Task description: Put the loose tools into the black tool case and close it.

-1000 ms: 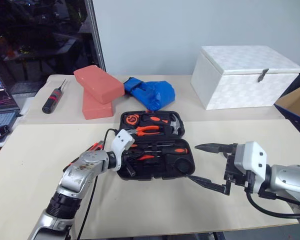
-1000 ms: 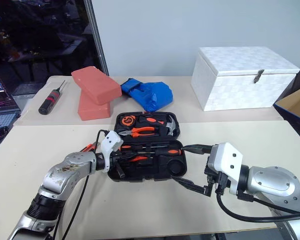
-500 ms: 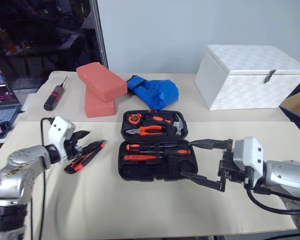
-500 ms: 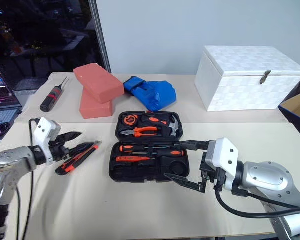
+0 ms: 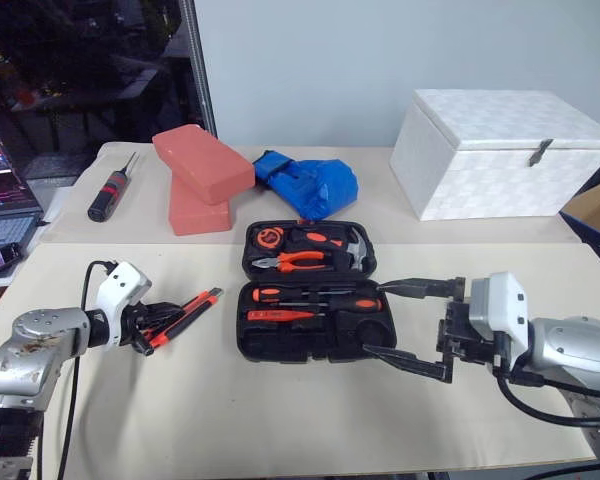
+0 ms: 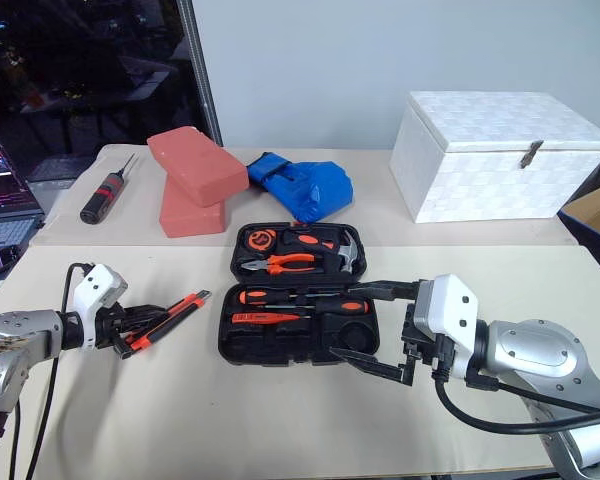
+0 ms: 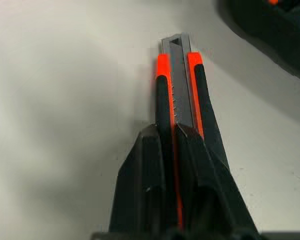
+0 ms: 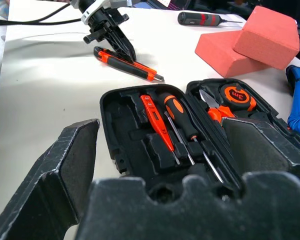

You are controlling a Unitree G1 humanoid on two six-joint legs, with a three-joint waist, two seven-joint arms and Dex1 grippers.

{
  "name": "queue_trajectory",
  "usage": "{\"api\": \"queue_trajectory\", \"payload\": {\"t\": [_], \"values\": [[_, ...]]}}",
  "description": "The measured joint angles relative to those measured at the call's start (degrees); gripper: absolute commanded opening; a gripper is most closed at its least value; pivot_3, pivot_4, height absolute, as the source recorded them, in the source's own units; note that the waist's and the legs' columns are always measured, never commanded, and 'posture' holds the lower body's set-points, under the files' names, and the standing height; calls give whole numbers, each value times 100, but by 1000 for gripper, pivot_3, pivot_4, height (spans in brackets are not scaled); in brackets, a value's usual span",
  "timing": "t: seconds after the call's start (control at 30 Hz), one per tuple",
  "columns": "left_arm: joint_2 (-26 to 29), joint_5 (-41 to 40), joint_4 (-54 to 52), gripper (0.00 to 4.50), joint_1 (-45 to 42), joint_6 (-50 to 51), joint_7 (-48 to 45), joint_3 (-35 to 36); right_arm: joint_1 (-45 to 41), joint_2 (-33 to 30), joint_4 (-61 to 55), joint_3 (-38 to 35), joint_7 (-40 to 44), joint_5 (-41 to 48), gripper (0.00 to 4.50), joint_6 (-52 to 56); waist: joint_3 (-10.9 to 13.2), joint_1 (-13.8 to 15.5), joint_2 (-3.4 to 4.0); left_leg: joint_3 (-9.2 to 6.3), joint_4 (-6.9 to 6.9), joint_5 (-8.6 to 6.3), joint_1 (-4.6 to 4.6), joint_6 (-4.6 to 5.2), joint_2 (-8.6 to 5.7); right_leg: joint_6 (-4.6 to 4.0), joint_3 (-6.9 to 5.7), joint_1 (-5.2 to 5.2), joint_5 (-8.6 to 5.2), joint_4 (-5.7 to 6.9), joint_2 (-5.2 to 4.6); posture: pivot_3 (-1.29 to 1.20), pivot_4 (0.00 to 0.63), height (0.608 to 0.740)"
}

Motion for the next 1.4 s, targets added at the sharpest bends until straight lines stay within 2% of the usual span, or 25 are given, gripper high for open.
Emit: {"api": "queue_trajectory", "payload": {"t": [0.07, 0.13, 0.17, 0.3, 0.33, 0.47, 0.67, 0.7, 0.73, 0.87, 0.9, 0.93, 1.07, 1.23, 1.4], "values": [[-27, -95, -1, 30, -21, 41, -50, 47, 0, 0, 13, 0, 0, -5, 4500, -4, 2, -3, -3, 0, -1, 0, -5, 0, 0, 2, 0, -4, 1, -2, 0, 0, 150, 740], [-43, -244, -35, 998, -63, 111, -72, 146, 0, 0, 28, 0, 0, -7, 4500, -6, 3, -6, -5, -1, -1, 0, -14, 0, 0, 36, -1, -12, 20, -2, 1, 0, 150, 740], [-42, -275, -83, 1173, -79, 120, -76, 187, 0, 0, 42, 0, 1, -9, 4500, -8, 3, -7, -5, -1, -1, 0, -17, 0, -1, 37, -1, -16, 21, -2, 2, 0, 150, 740], [-42, -511, -536, 2792, -110, 326, -19, 387, 9, 0, 63, 0, -1, -13, 4500, -9, 3, -15, -5, 0, -1, -1, -30, 0, -2, 38, 0, -30, 22, 0, 1, 0, 150, 740], [-42, -555, -613, 3027, -96, 381, 4, 391, 19, 0, 63, 0, -3, -16, 4500, -10, 3, -22, -5, 0, -1, 0, -30, 0, -2, 38, 1, -31, 22, 0, 1, 0, 150, 740], [-51, -586, -907, 4478, 121, 575, 258, 379, 65, 0, 63, 1, -9, -30, 4500, -10, 3, -45, -5, 1, -1, 0, -32, 1, -2, 38, 2, -34, 22, 1, 2, 0, 150, 740], [-86, -140, -991, 4478, 332, 675, 735, 30, 80, 0, 63, 1, -9, -57, 4500, -11, 3, -43, -6, 0, 0, 0, -31, 0, -2, 37, 2, -35, 23, 3, 7, 0, 150, 740], [-155, 4, -970, 3931, 333, 732, 936, -24, 82, 0, 63, 1, -10, -67, 4500, -12, 3, -43, -6, 1, 1, 0, -31, 1, -3, 37, 2, -35, 23, 4, 6, 0, 150, 740], [-195, 36, -957, 3694, 333, 724, 1012, -34, 89, 0, 63, 1, -12, -70, 4500, -12, 3, -42, -6, 1, 1, 0, -32, 1, -3, 38, 2, -35, 23, 3, 6, 0, 150, 740], [-217, 109, -967, 2164, 424, 569, 1053, -20, 173, 0, 60, 1, -14, -80, 4500, -14, 2, -40, -5, 2, -1, -1, -31, 0, -4, 37, 3, -34, 23, 1, 3, 0, 150, 740], [-255, 100, -958, 1824, 460, 477, 1019, 14, 183, 0, 59, -3, -14, -81, 4500, -14, 2, -40, -5, 2, -1, 0, -32, 1, -3, 37, 3, -35, 23, 1, 2, 0, 150, 740], [-318, 22, -929, 1683, 465, 419, 926, 53, 198, 0, 58, -8, -14, -81, 4500, -19, 2, -40, -5, 2, 0, 0, -33, 0, -3, 37, 3, -35, 23, 1, 2, 0, 150, 740], [-407, -659, -1027, 1681, 469, 332, 157, 278, 291, 0, 46, -46, -4, -74, 4500, -66, 3, -35, -9, 0, 9, 0, -63, 0, -3, 36, 0, -58, 27, 6, 4, 0, 150, 740], [250, -1173, -1582, 1681, 109, 358, -918, 322, 531, -18, 35, -339, 72, -2, 4500, -99, 2, -26, -3, 1, 9, 0, -69, 1, -8, 37, 2, -61, 26, 4, 4, 0, 150, 740], [119, -1112, -2307, 1681, -974, 736, -968, -937, 1003, -178, -81, -916, 281, 60, 4500, -103, 2, 51, -2, 5, 17, 0, -73, 1, -22, 51, 11, -50, 33, -2, 4, 0, 150, 740]]}}
